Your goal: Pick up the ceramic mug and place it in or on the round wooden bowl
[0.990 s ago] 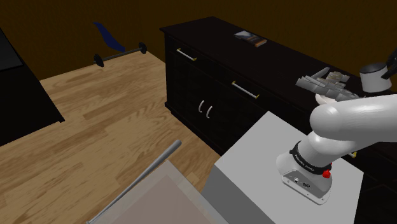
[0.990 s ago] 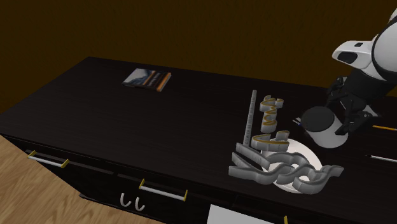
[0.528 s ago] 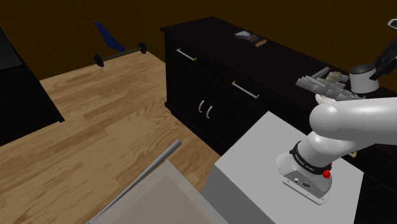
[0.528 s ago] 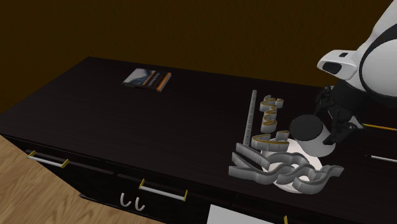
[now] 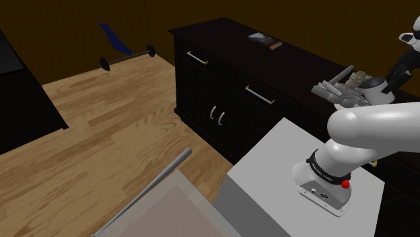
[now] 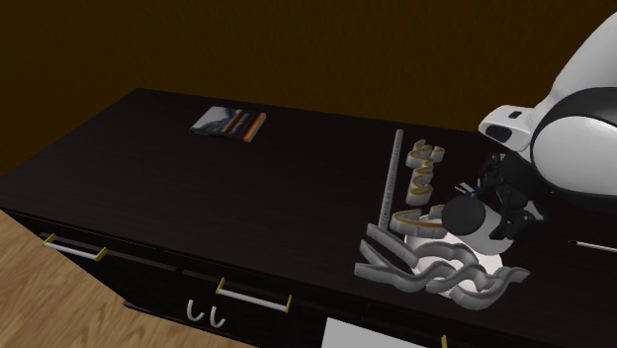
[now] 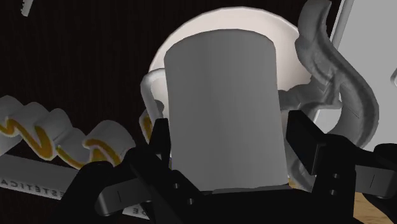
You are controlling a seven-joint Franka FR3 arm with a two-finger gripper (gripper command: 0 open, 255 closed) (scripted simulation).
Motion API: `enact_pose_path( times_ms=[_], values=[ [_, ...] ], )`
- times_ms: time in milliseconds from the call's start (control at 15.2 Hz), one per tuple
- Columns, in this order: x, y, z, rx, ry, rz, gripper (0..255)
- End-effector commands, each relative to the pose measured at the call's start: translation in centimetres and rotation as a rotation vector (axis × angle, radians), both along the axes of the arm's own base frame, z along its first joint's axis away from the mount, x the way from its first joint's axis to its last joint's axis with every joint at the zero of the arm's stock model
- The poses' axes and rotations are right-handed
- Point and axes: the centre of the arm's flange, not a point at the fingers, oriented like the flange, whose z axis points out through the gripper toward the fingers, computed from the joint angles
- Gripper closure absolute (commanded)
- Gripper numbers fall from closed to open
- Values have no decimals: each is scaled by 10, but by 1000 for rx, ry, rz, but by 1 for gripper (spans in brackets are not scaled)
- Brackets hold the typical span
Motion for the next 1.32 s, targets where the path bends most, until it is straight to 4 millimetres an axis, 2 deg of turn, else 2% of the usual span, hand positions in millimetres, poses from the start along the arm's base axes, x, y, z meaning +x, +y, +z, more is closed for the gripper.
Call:
enact_pose_path(
  times_ms=[0,264,792,858,1188,1254],
  values=[
    [0,0,-10,0,0,0,255],
    [0,0,-32,0,0,0,255],
    [0,0,-33,0,0,0,255],
    [-1,-1,-34,-1,0,0,0],
    [0,0,-33,0,0,0,0],
    [0,0,-20,0,0,0,0]
  ],
)
